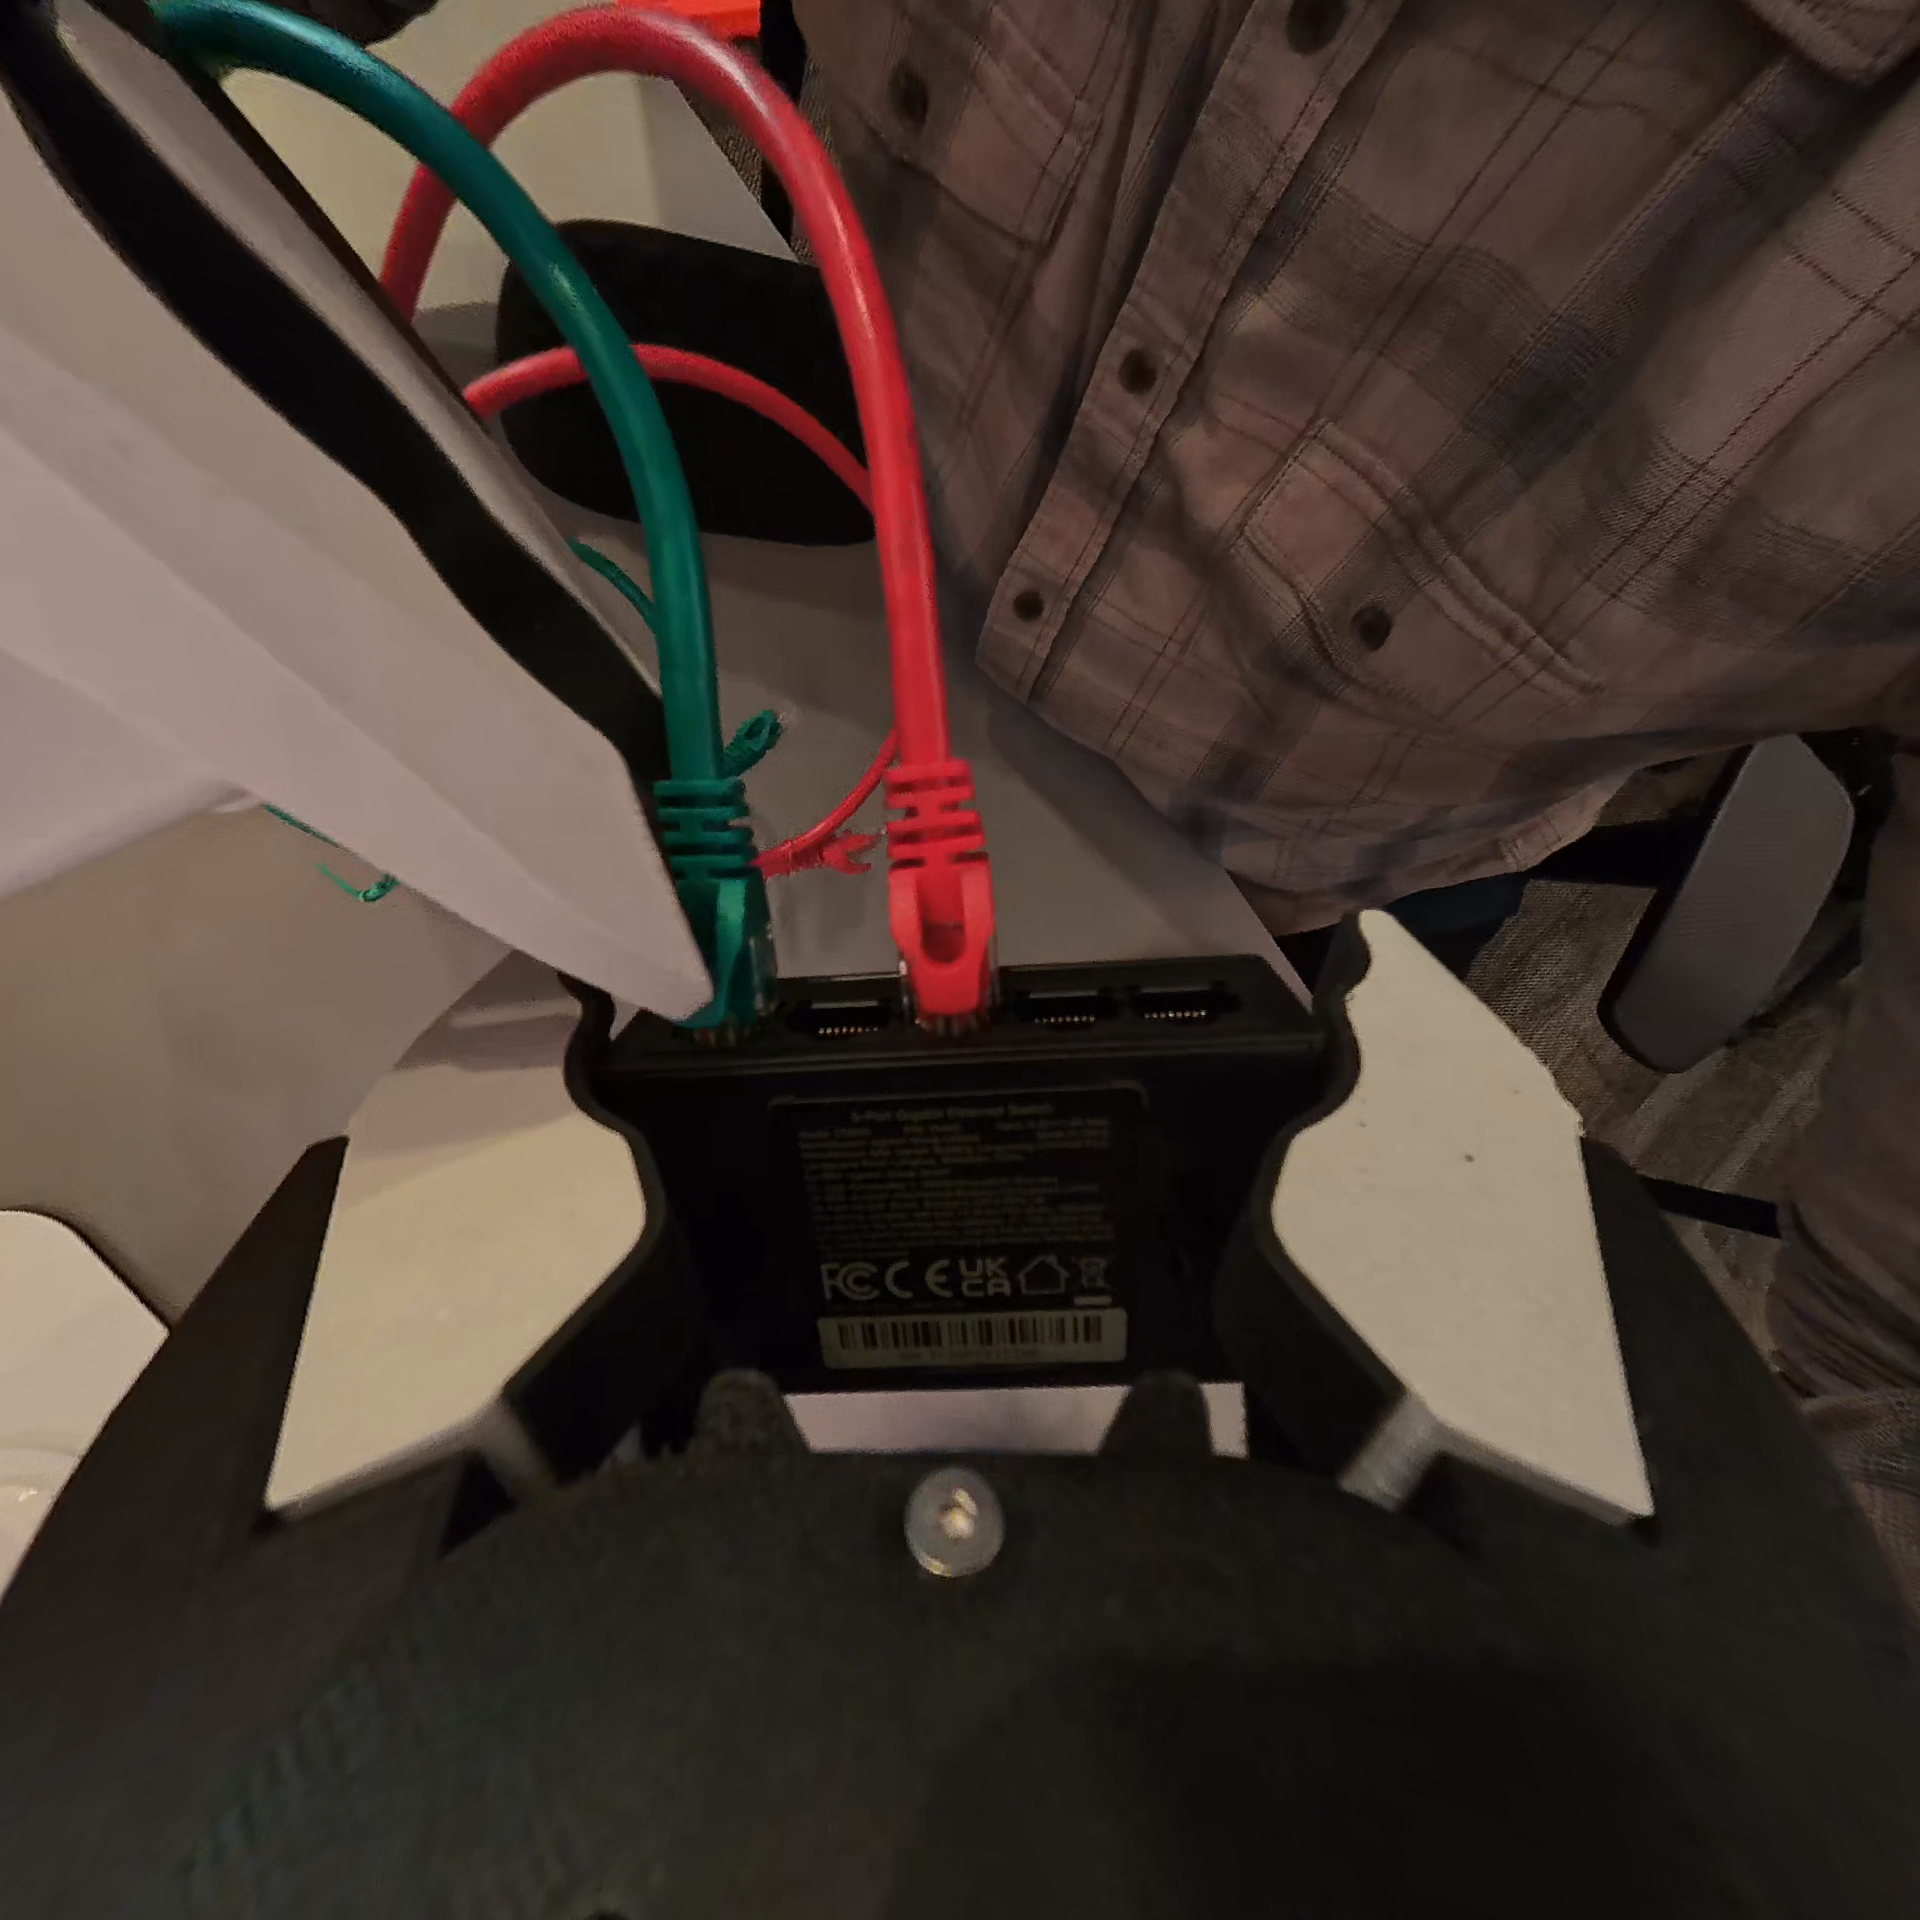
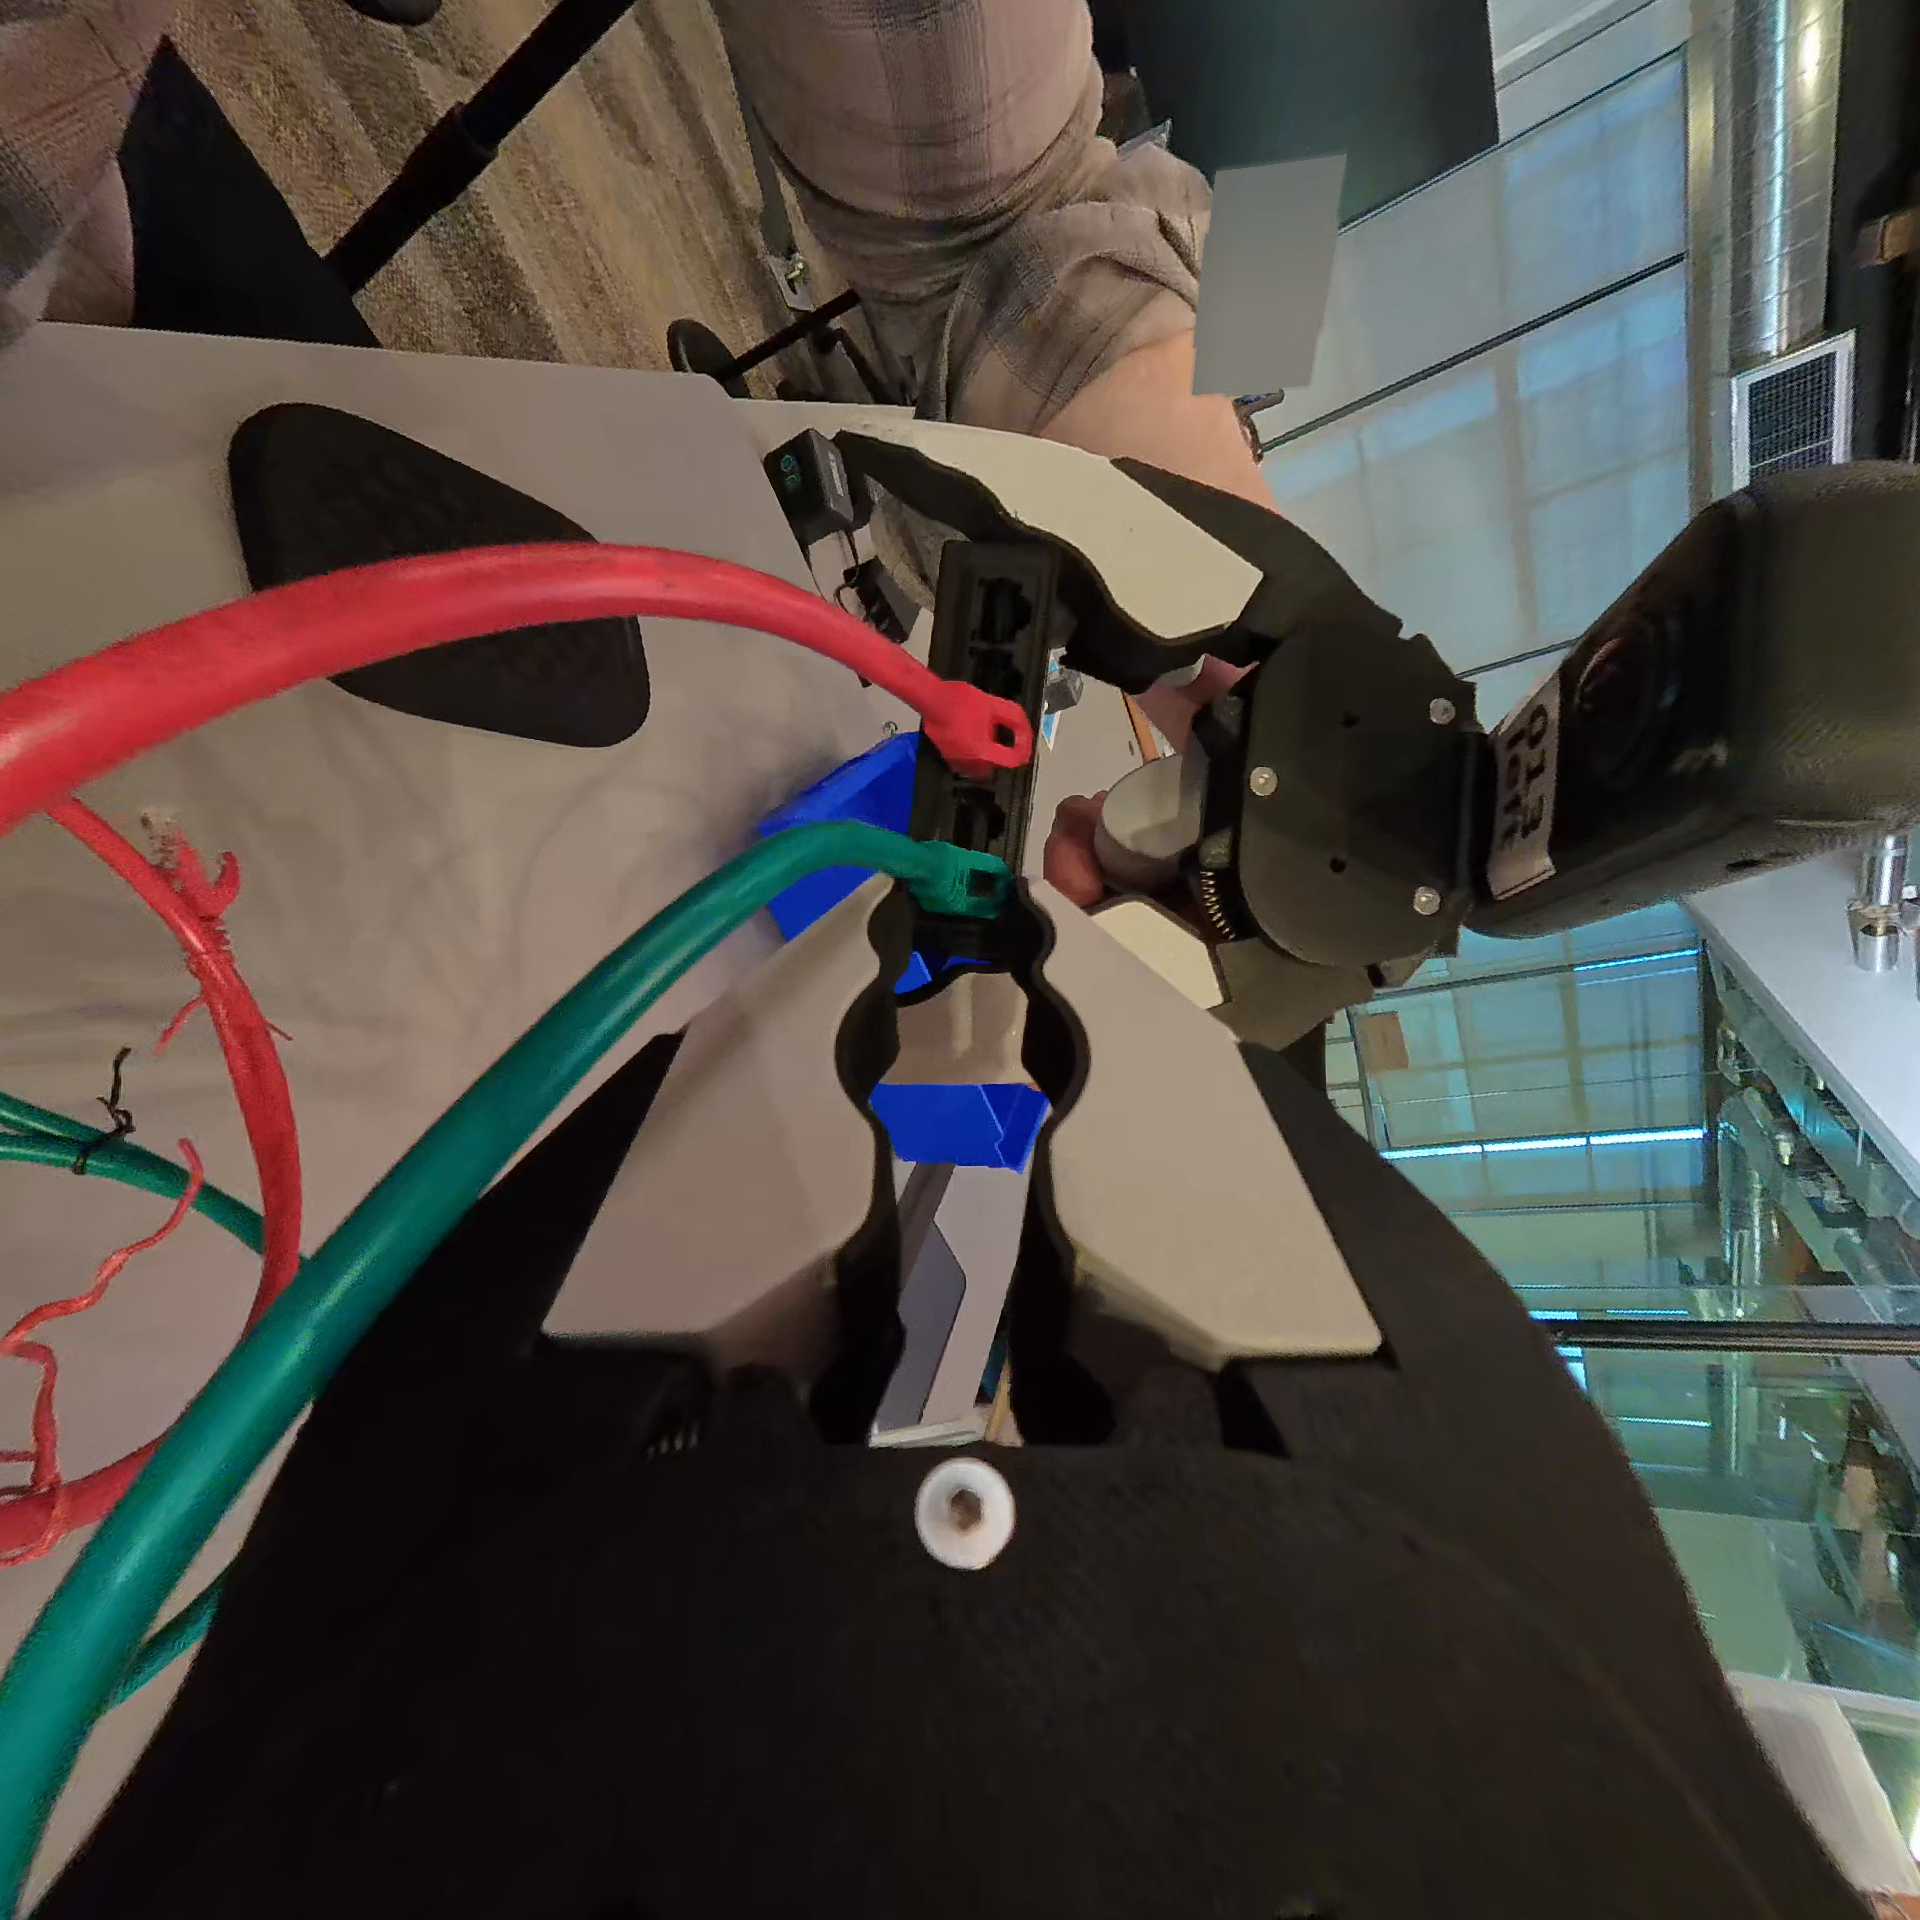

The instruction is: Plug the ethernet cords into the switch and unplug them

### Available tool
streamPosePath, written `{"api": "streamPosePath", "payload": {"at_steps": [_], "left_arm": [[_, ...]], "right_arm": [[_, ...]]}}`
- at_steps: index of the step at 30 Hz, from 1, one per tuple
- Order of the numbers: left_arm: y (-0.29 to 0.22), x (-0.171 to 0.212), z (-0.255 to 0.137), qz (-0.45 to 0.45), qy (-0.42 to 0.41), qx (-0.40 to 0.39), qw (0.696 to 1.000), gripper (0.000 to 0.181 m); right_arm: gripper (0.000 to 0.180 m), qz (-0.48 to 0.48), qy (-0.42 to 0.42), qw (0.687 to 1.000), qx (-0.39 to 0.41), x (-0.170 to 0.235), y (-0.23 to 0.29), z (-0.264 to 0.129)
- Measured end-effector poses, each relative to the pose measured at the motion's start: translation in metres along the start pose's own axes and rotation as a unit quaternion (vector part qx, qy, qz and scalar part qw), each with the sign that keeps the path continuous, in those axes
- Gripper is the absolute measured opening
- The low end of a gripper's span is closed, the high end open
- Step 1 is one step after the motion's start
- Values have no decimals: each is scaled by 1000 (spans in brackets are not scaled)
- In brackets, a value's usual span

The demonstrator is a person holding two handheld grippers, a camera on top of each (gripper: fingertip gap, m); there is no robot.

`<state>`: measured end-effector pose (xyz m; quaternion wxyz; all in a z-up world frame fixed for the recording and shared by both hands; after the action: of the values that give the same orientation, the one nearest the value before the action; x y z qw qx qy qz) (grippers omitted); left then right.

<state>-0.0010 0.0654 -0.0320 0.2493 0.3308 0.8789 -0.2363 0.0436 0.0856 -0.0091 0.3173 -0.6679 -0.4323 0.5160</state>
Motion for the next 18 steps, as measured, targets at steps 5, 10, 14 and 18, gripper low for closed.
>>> {"api": "streamPosePath", "payload": {"at_steps": [5,10,14,18], "left_arm": [[3,6,1,-5,-10,8,1000,126],[4,6,2,-7,-25,16,1000,127],[5,6,-2,-8,-33,18,999,127],[6,7,-6,-14,-40,16,999,127]], "right_arm": [[15,15,-5,1000,-12,4,2,4],[13,28,-5,999,-28,7,2,3],[13,36,-20,999,-21,9,-1,3],[16,30,-17,999,-6,12,-3,3]]}}
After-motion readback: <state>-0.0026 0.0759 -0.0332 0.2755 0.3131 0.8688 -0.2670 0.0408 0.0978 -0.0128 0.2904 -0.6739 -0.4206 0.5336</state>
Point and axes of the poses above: each gripper's, where its closed fingertips meet, z out along the fingers, x out of its underside, y = z × x across the jaws, the point moved 3 cm from there along -z, back along the fingers, and after that the axes turned 2 degrees about -y, right-handed, at the moved point
